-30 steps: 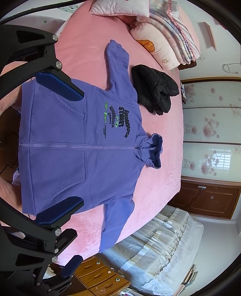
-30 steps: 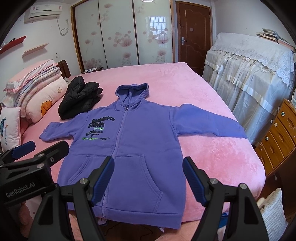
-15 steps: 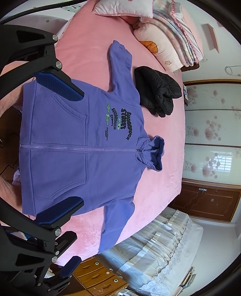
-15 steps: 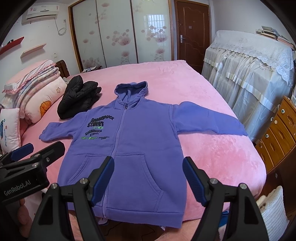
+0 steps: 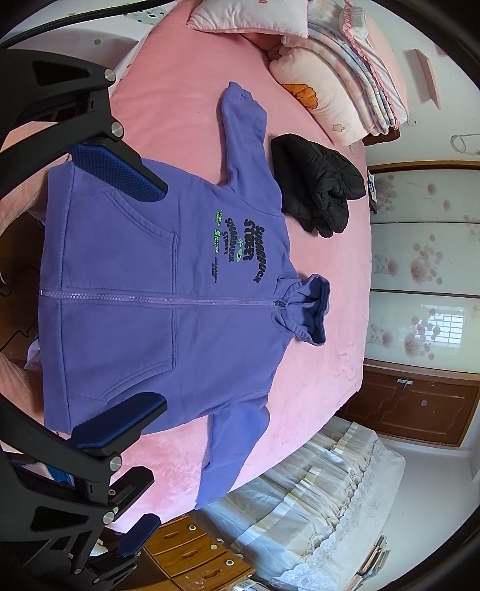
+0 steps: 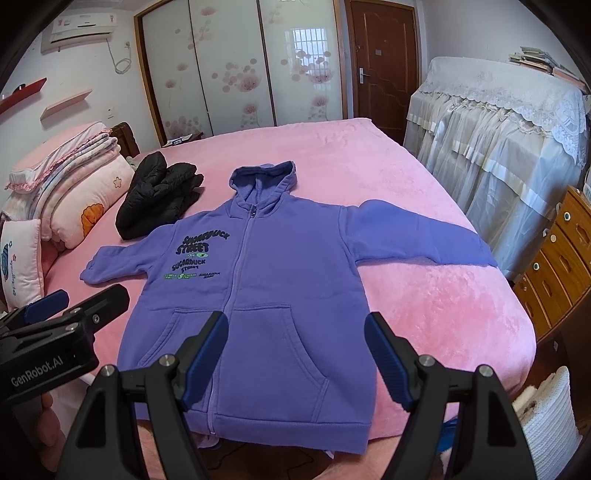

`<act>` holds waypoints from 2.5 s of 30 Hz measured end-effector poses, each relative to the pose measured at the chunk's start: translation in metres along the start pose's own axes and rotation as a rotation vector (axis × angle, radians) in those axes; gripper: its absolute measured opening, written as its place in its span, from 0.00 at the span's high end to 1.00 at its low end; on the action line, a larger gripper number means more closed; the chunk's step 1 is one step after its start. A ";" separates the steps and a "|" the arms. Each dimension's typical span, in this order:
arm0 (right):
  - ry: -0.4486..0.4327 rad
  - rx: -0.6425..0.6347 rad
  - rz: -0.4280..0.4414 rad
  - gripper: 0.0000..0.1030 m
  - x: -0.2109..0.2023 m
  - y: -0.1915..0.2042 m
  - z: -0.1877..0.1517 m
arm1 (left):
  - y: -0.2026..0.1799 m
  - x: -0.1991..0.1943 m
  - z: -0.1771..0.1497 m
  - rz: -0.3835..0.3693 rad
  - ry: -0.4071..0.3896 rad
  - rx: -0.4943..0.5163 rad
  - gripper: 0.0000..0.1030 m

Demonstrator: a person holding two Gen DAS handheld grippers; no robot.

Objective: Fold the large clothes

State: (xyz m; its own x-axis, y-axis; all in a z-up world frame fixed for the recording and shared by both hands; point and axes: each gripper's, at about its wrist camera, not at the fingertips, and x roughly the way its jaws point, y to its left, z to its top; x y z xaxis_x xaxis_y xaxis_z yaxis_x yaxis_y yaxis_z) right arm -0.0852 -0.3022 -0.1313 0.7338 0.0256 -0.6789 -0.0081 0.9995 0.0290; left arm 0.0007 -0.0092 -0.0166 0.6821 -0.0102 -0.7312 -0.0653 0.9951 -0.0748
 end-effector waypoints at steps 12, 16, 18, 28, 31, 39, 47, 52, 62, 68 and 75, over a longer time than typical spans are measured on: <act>0.013 0.006 0.014 0.25 0.007 0.001 -0.002 | 0.001 0.007 -0.001 0.002 0.020 0.005 0.01; 0.024 0.005 0.021 0.25 0.012 0.000 -0.003 | -0.002 0.011 0.001 0.004 0.027 0.011 0.01; 0.033 0.008 0.030 0.25 0.015 -0.002 -0.002 | -0.005 0.013 0.002 0.006 0.032 0.016 0.01; 0.048 0.009 0.039 0.25 0.027 -0.011 0.000 | -0.016 0.028 0.010 0.023 0.043 0.041 0.01; 0.033 0.010 0.019 0.25 0.028 -0.016 0.006 | -0.020 0.032 0.018 0.036 0.031 0.054 0.01; -0.002 0.055 0.028 0.25 0.031 -0.039 0.033 | -0.039 0.043 0.044 0.037 -0.003 0.124 0.01; -0.043 0.049 0.012 0.25 0.035 -0.056 0.065 | -0.063 0.052 0.073 0.008 -0.044 0.183 0.01; -0.096 0.101 -0.036 0.25 0.037 -0.088 0.093 | -0.078 0.057 0.103 -0.041 -0.121 0.183 0.01; -0.196 0.201 -0.202 0.25 0.017 -0.185 0.163 | -0.119 0.076 0.170 -0.049 -0.264 0.170 0.01; -0.121 0.254 -0.245 0.25 0.045 -0.249 0.177 | -0.169 0.097 0.188 -0.058 -0.379 0.202 0.01; -0.006 0.361 -0.243 0.25 0.118 -0.324 0.151 | -0.230 0.161 0.187 -0.200 -0.241 0.208 0.01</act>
State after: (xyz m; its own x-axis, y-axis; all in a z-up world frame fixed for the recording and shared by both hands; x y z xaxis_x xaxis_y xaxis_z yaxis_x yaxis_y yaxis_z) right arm 0.1061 -0.6251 -0.1102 0.6891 -0.2112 -0.6932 0.4029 0.9068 0.1243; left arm 0.2613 -0.2215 0.0096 0.8199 -0.2075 -0.5335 0.2188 0.9748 -0.0428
